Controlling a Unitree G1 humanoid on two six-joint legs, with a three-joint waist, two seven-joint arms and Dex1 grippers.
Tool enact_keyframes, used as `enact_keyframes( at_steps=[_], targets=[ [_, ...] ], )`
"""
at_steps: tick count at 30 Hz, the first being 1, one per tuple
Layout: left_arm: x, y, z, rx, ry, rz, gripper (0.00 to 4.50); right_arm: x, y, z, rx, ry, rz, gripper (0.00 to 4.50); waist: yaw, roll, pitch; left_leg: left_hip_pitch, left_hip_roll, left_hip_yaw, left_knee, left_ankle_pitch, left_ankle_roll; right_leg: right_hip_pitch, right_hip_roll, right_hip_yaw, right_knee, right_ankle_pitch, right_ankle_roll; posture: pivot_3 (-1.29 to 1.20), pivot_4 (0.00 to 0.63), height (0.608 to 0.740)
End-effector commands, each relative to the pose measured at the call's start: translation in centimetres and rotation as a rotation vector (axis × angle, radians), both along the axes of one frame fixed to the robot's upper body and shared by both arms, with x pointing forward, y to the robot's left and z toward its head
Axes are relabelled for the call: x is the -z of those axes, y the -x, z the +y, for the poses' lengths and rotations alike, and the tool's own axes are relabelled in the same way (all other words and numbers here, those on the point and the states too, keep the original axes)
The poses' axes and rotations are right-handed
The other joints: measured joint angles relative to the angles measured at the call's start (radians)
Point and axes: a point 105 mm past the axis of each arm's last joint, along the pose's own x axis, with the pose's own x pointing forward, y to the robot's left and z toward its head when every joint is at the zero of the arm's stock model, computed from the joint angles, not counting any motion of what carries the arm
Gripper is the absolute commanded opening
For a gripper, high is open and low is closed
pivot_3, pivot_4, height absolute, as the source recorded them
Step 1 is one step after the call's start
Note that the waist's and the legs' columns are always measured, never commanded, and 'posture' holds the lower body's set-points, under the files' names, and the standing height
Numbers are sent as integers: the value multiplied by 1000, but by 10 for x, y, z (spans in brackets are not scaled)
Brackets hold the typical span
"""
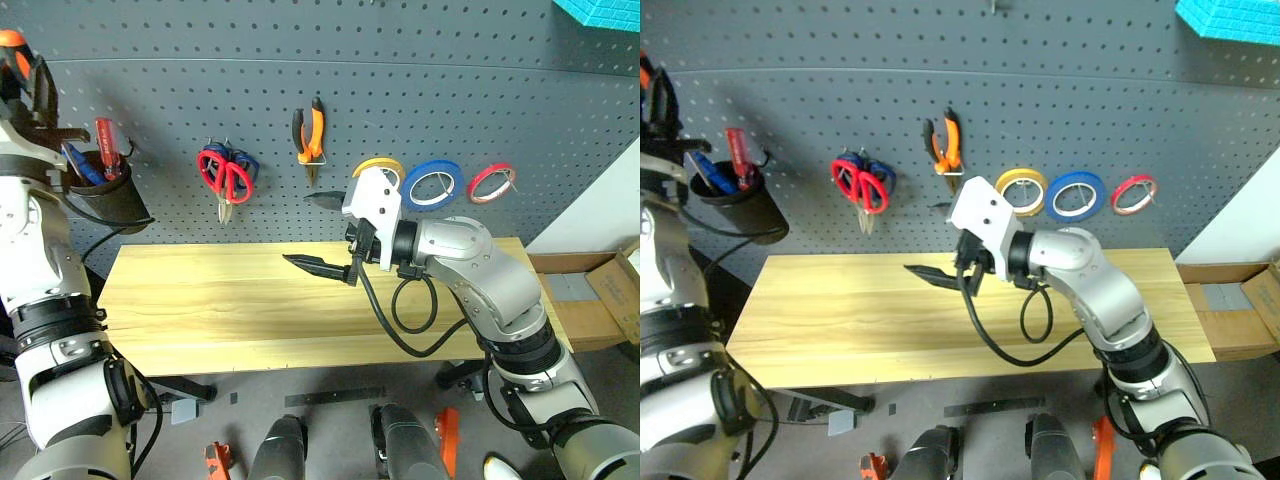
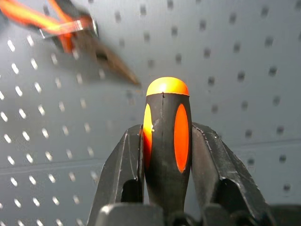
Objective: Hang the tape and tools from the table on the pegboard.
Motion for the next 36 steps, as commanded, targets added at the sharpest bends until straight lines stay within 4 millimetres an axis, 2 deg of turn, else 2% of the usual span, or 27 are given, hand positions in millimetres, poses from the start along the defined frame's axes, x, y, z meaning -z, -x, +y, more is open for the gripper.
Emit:
enact_keyframes(
  at_steps=[1,8,9,11,18,24,26,28,29,31,34,36],
  targets=[
    [-16,7,-1,-13,-25,-85,1031,-8,5,1,-11,-20,-38,4500,-1,0,0,0,0,0,0,0,-1,0,0,0,0,0,0,-32,149,740],
    [4,11,12,-57,35,-67,1031,-9,9,1,-17,-39,-26,4500,-4,0,0,0,0,0,0,0,-1,-1,0,0,0,0,0,-39,155,740],
    [6,13,14,-62,46,-70,1591,-12,9,1,-14,-60,-17,4500,-5,0,0,0,0,0,0,0,-1,-1,0,1,0,0,0,-40,155,740],
    [9,16,15,-63,57,-73,2068,-19,8,2,-9,-97,-4,4500,-6,0,0,1,0,0,0,0,0,-1,0,1,0,0,0,-41,156,740],
    [13,18,16,-67,81,-77,4475,-29,1,1,27,-149,6,4500,-2,0,0,1,0,0,0,0,0,0,0,1,1,0,0,-40,146,740],
    [-2,24,2,-45,57,-116,4475,-33,-4,-5,53,-170,-7,4500,-3,-1,-6,1,0,0,0,0,-1,0,0,1,1,0,-1,-36,122,740],
    [-14,28,-9,-19,28,-135,4475,-37,-6,-10,61,-196,-10,4500,-3,-1,-12,1,0,1,0,1,-2,0,0,1,1,0,-1,-32,115,740],
    [-25,29,-35,64,-39,-116,4475,-43,-6,-20,64,-235,-3,4500,-1,-1,-18,1,0,0,0,1,-2,0,0,1,0,0,-1,-24,105,740],
    [-25,27,-46,110,-51,-76,4475,-45,-5,-25,65,-254,10,4500,0,-1,-21,1,0,0,0,1,-2,0,0,1,0,0,-1,-21,103,740],
    [-12,20,-74,188,-120,38,4475,-43,-6,-39,86,-267,39,4500,1,-1,-31,1,0,0,0,1,-2,1,0,1,0,0,-1,-12,92,740],
    [12,13,-99,225,-133,186,4475,-32,-9,-58,138,-237,63,4500,1,4,-45,5,0,1,-2,0,0,5,0,2,-1,0,0,-9,84,740],
    [41,12,-124,285,-169,303,4475,-19,-9,-70,180,-192,77,4500,1,9,-49,12,0,3,-2,-1,2,13,0,2,-3,0,0,-16,75,740]
  ],
)
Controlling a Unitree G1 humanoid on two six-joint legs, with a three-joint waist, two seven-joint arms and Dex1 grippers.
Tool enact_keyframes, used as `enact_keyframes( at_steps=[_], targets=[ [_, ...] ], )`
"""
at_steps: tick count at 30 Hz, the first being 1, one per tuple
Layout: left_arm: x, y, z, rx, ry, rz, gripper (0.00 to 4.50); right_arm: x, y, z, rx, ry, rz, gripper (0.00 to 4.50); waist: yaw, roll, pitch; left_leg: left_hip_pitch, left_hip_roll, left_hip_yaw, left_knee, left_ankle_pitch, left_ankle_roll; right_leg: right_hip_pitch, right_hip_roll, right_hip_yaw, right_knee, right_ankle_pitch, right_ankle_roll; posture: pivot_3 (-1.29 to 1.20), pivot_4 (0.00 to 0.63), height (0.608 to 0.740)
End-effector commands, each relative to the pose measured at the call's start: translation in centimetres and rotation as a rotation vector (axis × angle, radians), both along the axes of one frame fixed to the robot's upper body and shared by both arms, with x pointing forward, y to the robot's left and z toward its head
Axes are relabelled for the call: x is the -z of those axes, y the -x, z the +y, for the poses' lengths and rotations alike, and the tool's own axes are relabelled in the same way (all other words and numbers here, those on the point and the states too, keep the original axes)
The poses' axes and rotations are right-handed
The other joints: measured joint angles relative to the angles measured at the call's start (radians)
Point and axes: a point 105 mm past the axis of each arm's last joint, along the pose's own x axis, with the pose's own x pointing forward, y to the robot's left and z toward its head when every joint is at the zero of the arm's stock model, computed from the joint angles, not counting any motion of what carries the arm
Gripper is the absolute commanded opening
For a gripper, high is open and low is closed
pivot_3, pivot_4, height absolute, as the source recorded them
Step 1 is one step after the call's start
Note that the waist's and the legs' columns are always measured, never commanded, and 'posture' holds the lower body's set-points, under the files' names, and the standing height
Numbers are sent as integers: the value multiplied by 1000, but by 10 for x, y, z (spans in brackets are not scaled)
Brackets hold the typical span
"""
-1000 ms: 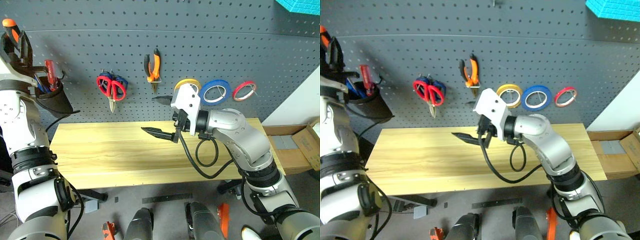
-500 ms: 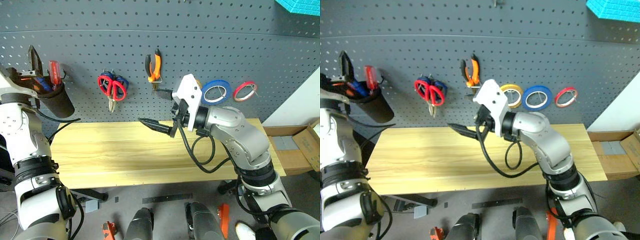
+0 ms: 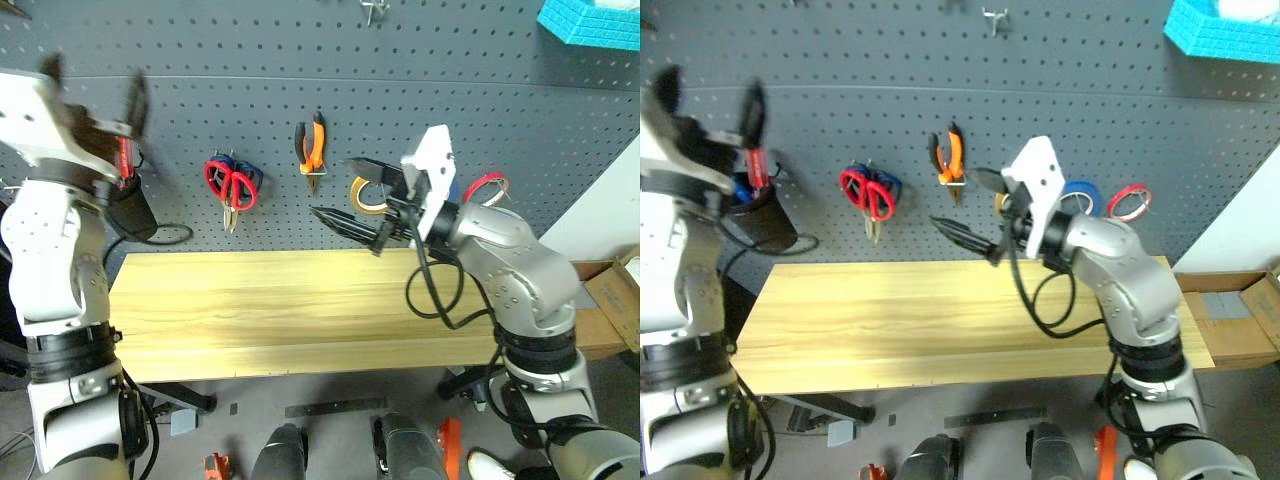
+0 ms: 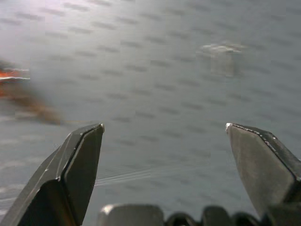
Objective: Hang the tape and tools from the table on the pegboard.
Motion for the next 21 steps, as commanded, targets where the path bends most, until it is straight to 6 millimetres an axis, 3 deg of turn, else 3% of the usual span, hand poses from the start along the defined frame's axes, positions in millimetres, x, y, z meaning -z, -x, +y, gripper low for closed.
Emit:
enact_keyframes(
  at_steps=[1,6,10,13,16,21],
  targets=[
    [32,6,-43,113,-70,136,4475,7,9,-16,29,33,-12,4500,0,4,-3,4,0,0,0,0,0,4,1,0,-1,0,0,-17,73,740],
    [94,12,-66,211,-51,339,4475,46,7,-35,130,97,26,4500,-3,9,-11,16,4,3,-1,-1,1,14,4,2,-1,-1,0,-38,61,740],
    [159,18,-63,185,19,474,4475,88,-7,-62,357,72,38,4500,-2,14,-32,19,5,3,-1,-1,1,18,5,3,-3,-1,0,-48,50,740],
    [204,25,-52,116,78,578,4475,121,-12,-80,489,49,78,4500,0,16,-42,28,4,6,-2,-1,2,27,5,5,-6,-3,3,-49,41,740],
    [229,30,-41,41,110,614,4475,146,-13,-94,567,52,109,4500,0,20,-45,35,5,4,-3,-2,4,38,6,3,-13,-5,2,-44,31,740],
    [270,45,-15,-117,106,660,4475,188,-17,-114,697,77,163,4500,1,22,-66,35,5,5,-2,-2,4,39,6,4,-16,-4,2,-34,14,740]
  ],
)
